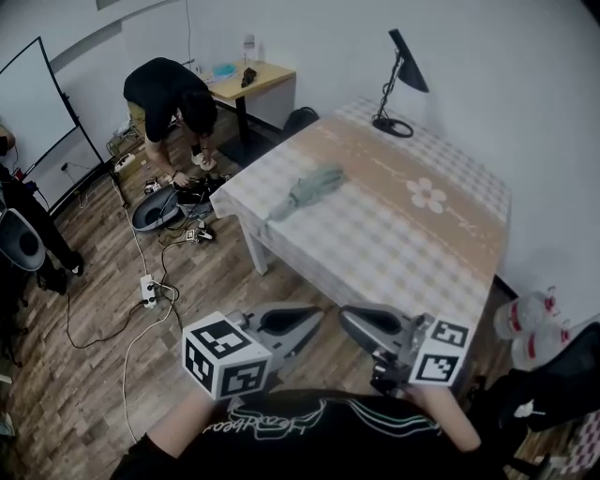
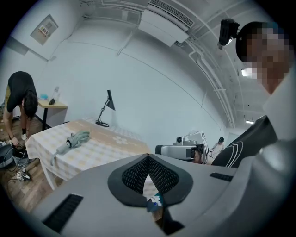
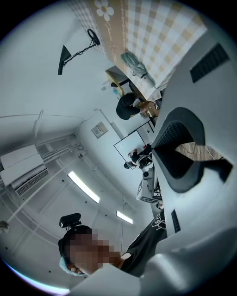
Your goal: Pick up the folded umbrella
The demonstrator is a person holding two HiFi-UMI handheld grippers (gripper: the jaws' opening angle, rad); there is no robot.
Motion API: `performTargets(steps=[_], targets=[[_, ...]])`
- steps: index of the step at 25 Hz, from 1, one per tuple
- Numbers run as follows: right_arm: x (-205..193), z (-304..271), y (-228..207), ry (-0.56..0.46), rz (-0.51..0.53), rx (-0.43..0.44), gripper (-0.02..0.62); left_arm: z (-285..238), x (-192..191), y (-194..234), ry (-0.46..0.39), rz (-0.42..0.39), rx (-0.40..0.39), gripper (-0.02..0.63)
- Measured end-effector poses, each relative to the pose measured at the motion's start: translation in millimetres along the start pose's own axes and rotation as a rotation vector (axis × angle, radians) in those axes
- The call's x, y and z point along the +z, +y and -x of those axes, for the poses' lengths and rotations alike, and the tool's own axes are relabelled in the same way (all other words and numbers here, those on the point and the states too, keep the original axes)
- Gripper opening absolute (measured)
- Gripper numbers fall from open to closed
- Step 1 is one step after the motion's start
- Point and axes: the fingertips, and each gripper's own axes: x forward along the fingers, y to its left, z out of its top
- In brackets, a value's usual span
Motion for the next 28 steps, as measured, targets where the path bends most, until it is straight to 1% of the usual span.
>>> performTargets(steps=[4,9,13,20,28], targets=[[9,6,-14,-0.012,0.005,0.001,0.011,-13,7,5,-0.002,-0.014,0.006,-0.003],[9,-1,-28,0.004,-0.011,0.002,0.011,-19,11,20,-0.002,0.002,0.013,-0.003],[11,-10,-48,0.014,-0.025,-0.017,0.011,-26,13,41,-0.001,0.016,0.01,-0.003],[31,-38,-95,0.0,-0.049,-0.054,0.011,-45,32,98,0.019,0.033,-0.001,-0.003],[57,-72,-161,-0.036,-0.11,-0.106,0.011,-74,58,176,0.088,0.026,0.011,-0.003]])
